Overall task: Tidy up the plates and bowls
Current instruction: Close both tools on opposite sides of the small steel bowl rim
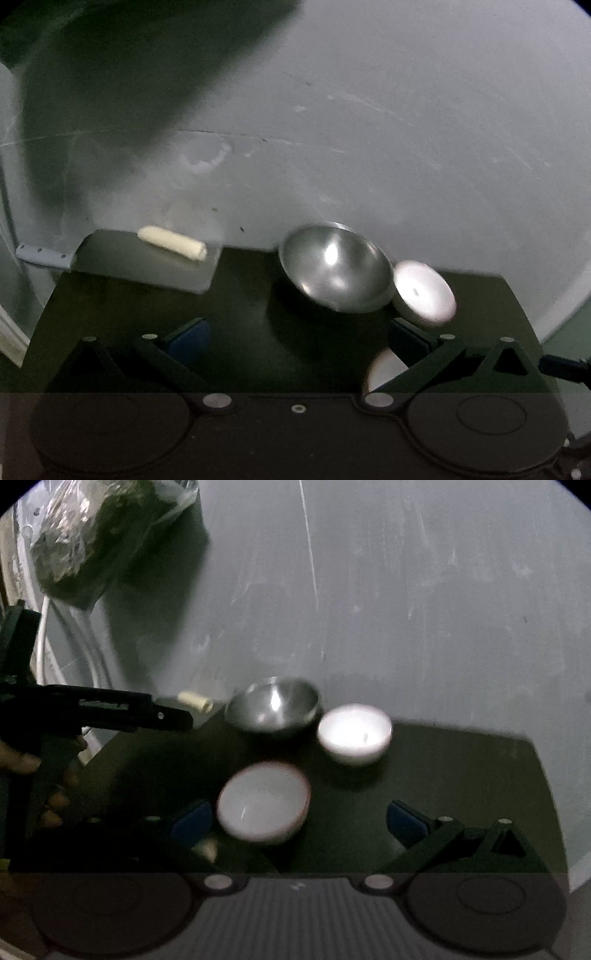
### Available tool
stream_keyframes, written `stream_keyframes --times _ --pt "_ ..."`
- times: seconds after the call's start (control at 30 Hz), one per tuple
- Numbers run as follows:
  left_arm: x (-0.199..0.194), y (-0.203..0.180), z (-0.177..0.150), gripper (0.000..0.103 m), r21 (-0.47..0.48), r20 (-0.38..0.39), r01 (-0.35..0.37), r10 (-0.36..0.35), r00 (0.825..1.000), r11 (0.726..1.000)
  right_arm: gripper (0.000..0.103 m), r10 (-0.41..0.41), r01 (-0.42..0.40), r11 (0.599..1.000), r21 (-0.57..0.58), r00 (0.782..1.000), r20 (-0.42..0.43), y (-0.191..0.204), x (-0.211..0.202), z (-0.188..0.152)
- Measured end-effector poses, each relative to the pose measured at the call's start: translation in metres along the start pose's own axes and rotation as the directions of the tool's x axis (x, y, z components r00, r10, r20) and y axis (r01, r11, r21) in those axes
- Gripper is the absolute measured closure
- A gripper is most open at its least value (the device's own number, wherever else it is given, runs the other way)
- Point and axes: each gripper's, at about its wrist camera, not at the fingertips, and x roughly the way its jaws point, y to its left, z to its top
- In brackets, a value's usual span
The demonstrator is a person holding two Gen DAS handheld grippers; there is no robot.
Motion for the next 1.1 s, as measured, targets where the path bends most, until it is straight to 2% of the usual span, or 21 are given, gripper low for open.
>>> stream_keyframes --times 0.2,0.37,0.47,0.63,0.73,0.77,0.83,0.93,1.0,1.1 --pt "0.051 0.011 0.032 0.001 -0.130 -0.062 -0.119 0.112 0.992 0.984 0.000 -0.025 0.027 0.998 -0.054 0.998 0.053 -0.014 0.044 0.041" --pt "0.069 0.012 0.037 0.001 -0.178 -0.103 -0.199 0.182 0.978 0.964 0.005 -0.023 0.028 0.997 -0.071 0.997 0.076 -0.024 0.082 0.062" --pt "0.077 0.010 0.035 0.001 -0.182 -0.122 -0.228 0.208 0.971 0.957 0.017 -0.011 0.019 0.994 -0.110 0.997 0.073 -0.026 0.104 0.072" --pt "0.089 0.006 0.030 0.005 -0.161 -0.141 -0.262 0.240 0.960 0.952 0.044 -0.008 0.011 0.989 -0.144 1.000 0.018 -0.029 0.144 0.085" --pt "0.095 0.006 0.029 0.008 -0.184 -0.150 -0.247 0.221 0.964 0.951 0.051 0.005 -0.007 0.986 -0.165 1.000 -0.009 -0.027 0.161 0.088" --pt "0.097 0.005 0.029 0.012 -0.188 -0.154 -0.243 0.215 0.964 0.952 0.053 0.012 -0.015 0.986 -0.169 1.000 -0.021 -0.026 0.166 0.090" --pt "0.099 0.005 0.029 0.017 -0.195 -0.156 -0.228 0.200 0.967 0.954 0.062 0.025 -0.032 0.983 -0.180 0.999 -0.043 -0.023 0.174 0.092" --pt "0.103 0.004 0.026 0.029 -0.210 -0.165 -0.195 0.161 0.973 0.958 0.071 0.040 -0.054 0.979 -0.196 0.996 -0.076 -0.020 0.183 0.095" --pt "0.104 0.006 0.024 0.044 -0.232 -0.177 -0.165 0.125 0.976 0.959 0.075 0.053 -0.073 0.978 -0.193 0.993 -0.106 -0.021 0.187 0.096" --pt "0.106 0.006 0.020 0.060 -0.260 -0.184 -0.135 0.088 0.979 0.956 0.087 0.074 -0.100 0.977 -0.188 0.987 -0.143 -0.020 0.194 0.098"
